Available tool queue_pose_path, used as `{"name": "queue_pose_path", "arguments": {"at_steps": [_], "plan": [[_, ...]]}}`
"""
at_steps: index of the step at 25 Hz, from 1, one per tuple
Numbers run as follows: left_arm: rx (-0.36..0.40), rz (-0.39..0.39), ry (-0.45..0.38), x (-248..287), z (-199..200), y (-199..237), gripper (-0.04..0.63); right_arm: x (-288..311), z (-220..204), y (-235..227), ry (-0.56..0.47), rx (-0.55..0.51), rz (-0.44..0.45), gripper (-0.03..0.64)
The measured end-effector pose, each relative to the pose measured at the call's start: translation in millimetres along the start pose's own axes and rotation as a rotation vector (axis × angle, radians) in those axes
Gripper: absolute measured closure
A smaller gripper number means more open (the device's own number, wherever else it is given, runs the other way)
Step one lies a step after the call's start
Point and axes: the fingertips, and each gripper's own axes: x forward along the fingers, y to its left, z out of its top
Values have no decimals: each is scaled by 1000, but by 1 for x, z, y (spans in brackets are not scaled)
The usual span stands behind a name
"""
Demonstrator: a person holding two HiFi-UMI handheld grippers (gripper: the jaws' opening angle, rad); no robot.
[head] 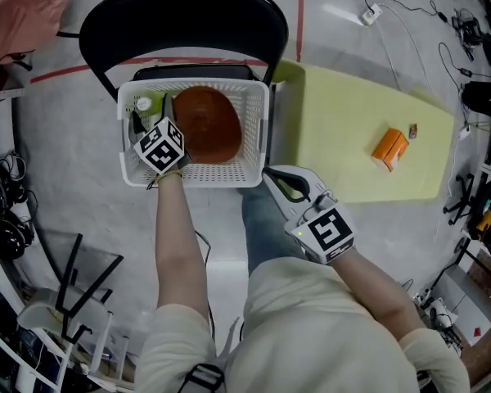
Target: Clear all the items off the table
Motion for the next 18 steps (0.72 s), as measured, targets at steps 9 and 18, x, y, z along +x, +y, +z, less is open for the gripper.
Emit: {"name": "queue_pose_path", "arguments": {"at_steps": [9, 18], "plan": [[7, -66, -78, -58, 30, -22, 242, -23, 15, 1, -70, -19, -22, 623], [39, -178, -85, -128, 43, -75, 506, -50, 24, -1, -123, -21, -47, 623]]}}
